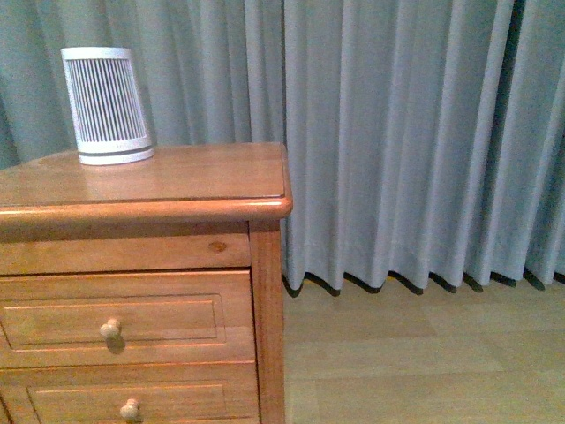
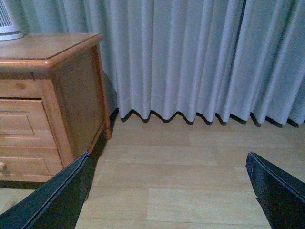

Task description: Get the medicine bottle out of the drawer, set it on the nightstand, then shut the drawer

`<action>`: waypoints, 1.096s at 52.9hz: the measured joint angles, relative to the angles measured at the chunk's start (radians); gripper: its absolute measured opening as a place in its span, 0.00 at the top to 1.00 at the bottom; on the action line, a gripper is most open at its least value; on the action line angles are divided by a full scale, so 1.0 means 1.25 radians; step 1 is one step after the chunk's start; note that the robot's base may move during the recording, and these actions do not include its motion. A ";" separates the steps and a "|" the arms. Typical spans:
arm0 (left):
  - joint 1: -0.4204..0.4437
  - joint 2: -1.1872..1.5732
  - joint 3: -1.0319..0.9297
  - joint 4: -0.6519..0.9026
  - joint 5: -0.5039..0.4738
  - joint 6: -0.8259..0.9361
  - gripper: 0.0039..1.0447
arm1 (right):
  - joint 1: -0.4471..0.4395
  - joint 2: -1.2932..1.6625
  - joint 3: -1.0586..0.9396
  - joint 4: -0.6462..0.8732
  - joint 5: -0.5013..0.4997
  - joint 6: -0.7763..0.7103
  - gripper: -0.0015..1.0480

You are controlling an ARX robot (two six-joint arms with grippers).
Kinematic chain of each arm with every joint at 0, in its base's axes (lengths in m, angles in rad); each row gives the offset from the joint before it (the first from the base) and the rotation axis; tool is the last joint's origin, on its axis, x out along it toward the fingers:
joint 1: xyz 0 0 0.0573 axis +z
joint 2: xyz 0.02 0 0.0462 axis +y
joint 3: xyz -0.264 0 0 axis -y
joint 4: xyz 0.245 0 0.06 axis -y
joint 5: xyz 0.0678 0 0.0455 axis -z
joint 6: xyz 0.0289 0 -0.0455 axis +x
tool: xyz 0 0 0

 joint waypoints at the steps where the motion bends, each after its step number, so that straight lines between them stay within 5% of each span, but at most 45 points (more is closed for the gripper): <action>1: -0.005 0.021 0.005 0.015 -0.003 0.002 0.06 | 0.000 0.000 0.000 0.000 0.000 0.000 0.07; 15: -0.088 0.504 0.214 0.219 -0.074 0.044 0.06 | 0.000 0.000 0.000 0.000 0.000 0.000 0.07; 58: -0.023 0.872 0.536 0.202 -0.059 0.117 0.06 | 0.000 0.000 0.000 0.000 0.000 0.000 0.07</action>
